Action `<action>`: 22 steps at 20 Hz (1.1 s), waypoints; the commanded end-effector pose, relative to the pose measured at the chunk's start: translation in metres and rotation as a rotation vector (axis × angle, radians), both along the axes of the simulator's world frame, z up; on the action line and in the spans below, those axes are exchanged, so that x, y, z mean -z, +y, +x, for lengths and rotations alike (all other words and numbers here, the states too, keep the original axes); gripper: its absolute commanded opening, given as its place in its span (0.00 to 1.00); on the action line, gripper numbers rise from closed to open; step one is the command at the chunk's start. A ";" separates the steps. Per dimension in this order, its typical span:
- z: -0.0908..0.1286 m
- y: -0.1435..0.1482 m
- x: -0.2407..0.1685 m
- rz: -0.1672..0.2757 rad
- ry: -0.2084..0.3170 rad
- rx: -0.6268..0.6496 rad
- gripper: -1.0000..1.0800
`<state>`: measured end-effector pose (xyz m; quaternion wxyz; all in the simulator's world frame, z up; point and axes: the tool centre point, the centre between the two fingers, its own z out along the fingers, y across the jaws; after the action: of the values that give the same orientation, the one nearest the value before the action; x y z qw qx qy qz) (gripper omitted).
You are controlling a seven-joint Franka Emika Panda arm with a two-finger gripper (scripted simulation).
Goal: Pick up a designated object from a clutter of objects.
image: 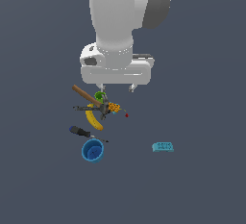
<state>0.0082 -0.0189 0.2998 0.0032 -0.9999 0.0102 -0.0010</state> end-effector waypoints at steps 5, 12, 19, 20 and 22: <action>0.007 -0.009 0.013 -0.002 0.000 -0.079 0.96; 0.017 -0.025 0.036 -0.005 0.000 -0.213 0.96; 0.027 -0.042 0.062 -0.007 0.000 -0.364 0.96; 0.028 -0.045 0.066 -0.007 0.000 -0.385 0.96; 0.030 -0.050 0.073 -0.008 0.000 -0.428 0.96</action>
<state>0.0365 -0.0651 0.2322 -0.0003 -0.9826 -0.1859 -0.0003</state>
